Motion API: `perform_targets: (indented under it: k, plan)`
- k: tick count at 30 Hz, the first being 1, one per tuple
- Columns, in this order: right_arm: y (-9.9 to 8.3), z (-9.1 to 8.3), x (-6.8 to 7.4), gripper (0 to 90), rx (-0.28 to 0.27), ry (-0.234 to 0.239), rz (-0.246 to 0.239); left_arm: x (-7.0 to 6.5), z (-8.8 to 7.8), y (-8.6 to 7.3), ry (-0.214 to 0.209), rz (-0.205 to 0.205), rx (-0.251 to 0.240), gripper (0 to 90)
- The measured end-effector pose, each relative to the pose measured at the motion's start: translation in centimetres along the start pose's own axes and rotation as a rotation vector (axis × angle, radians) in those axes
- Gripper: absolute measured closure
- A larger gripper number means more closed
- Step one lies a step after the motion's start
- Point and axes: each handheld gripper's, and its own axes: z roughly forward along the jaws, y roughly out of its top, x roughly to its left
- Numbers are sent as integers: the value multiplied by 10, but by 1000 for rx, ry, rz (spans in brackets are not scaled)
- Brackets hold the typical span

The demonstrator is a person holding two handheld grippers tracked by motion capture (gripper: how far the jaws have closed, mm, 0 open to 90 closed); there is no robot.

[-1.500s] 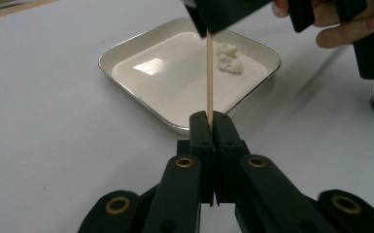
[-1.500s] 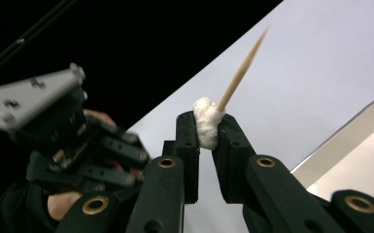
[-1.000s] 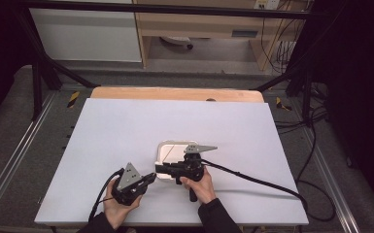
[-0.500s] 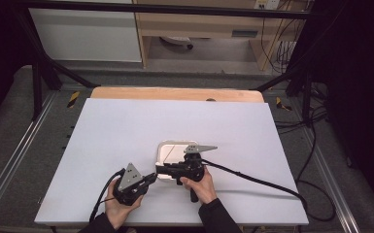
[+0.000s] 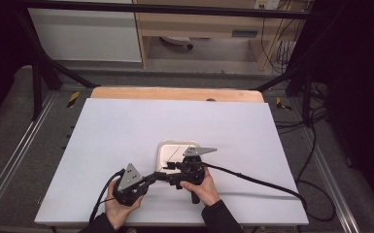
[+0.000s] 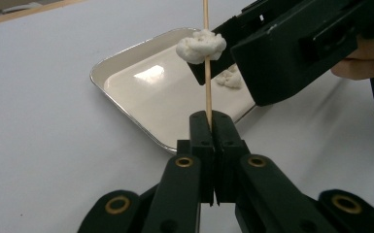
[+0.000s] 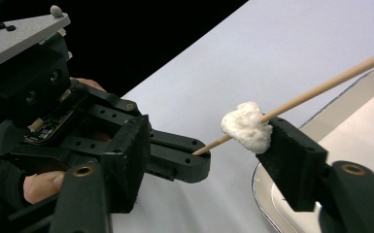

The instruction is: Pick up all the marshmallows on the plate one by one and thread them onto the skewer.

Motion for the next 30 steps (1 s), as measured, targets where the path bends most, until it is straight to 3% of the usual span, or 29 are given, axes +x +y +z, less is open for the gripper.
perform_targets:
  k: [7, 8, 10, 14, 20, 21, 27, 30]
  plan:
    - [2, -2, 1, 191, 25, 13, 42, -2, -4, 1, -9, 12, -24, 891]
    - [3, -1, 0, 120, 40, -18, 50, -2, -7, 3, -4, 13, -41, 891]
    - [1, 0, -5, 139, 88, -62, 54, -2, -11, 6, 7, 16, -48, 891]
    - [-2, 3, -5, 144, 65, -33, 55, 2, -7, 2, 8, 9, -24, 891]
    - [5, -6, -2, 98, 63, -79, -4, 6, -6, 2, 4, 6, -24, 890]
    - [8, -8, -2, 89, 66, -88, -20, 6, -7, 1, 1, -13, -7, 890]
    - [21, -25, -3, 46, 102, -154, -114, 8, -8, 0, 5, -16, 2, 889]
    - [25, -34, -6, 49, 133, -208, -147, 9, -8, -1, 9, -19, 7, 889]
